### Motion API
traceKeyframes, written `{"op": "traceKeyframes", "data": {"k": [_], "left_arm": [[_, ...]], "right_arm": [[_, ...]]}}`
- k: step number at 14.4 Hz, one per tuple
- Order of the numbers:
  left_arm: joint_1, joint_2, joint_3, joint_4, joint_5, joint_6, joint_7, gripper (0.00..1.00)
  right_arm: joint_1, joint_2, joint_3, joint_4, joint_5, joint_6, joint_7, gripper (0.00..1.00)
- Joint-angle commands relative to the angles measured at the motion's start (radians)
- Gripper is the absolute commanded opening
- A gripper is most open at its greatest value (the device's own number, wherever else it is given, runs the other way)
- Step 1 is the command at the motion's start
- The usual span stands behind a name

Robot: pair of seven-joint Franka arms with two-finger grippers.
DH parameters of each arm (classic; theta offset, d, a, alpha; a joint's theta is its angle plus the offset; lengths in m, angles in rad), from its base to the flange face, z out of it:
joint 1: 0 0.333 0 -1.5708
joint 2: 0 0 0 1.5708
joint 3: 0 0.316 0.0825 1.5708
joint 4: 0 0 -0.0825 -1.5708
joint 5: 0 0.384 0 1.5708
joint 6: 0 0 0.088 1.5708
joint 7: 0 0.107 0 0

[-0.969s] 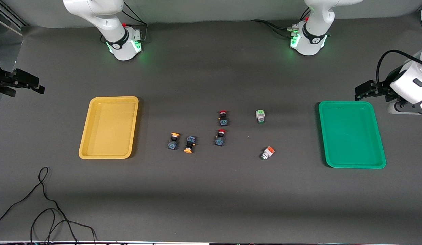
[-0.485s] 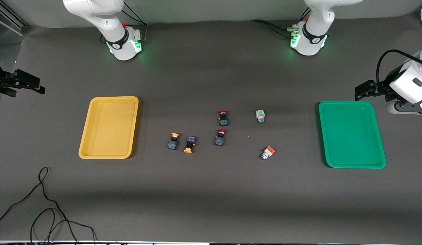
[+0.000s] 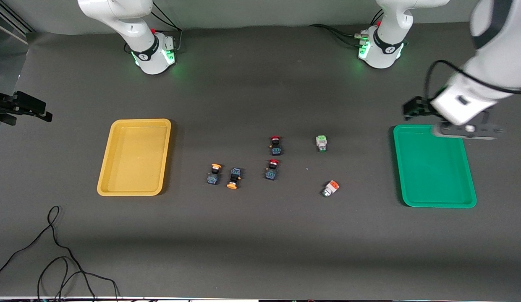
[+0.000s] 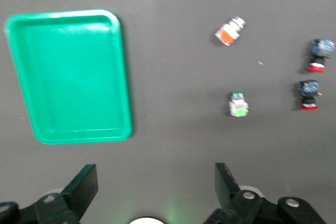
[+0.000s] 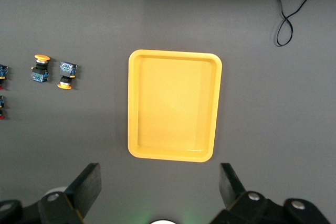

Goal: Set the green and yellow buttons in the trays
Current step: 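Move the left gripper over the green-capped white button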

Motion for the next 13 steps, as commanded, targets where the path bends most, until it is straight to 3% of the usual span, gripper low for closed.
{"op": "traceKeyframes", "data": {"k": [1,5,8,13], "left_arm": [[-0.076,-0.043,0.004,-0.087,-0.070,0.047,-0.104,0.99],[-0.280,-0.070,-0.032,-0.166,-0.073,0.154,-0.339,0.99],[-0.376,-0.076,-0.036,-0.220,-0.071,0.224,-0.484,1.00],[-0.378,-0.043,-0.035,-0.344,-0.042,0.388,-0.482,1.00]], "right_arm": [[-0.012,0.017,0.003,0.036,0.001,-0.005,-0.010,1.00],[-0.013,0.019,0.001,0.038,0.004,-0.004,-0.009,1.00],[-0.015,0.019,0.001,0.038,0.005,-0.004,-0.010,1.00],[-0.016,0.020,0.000,0.038,0.005,0.001,-0.009,1.00]]}}
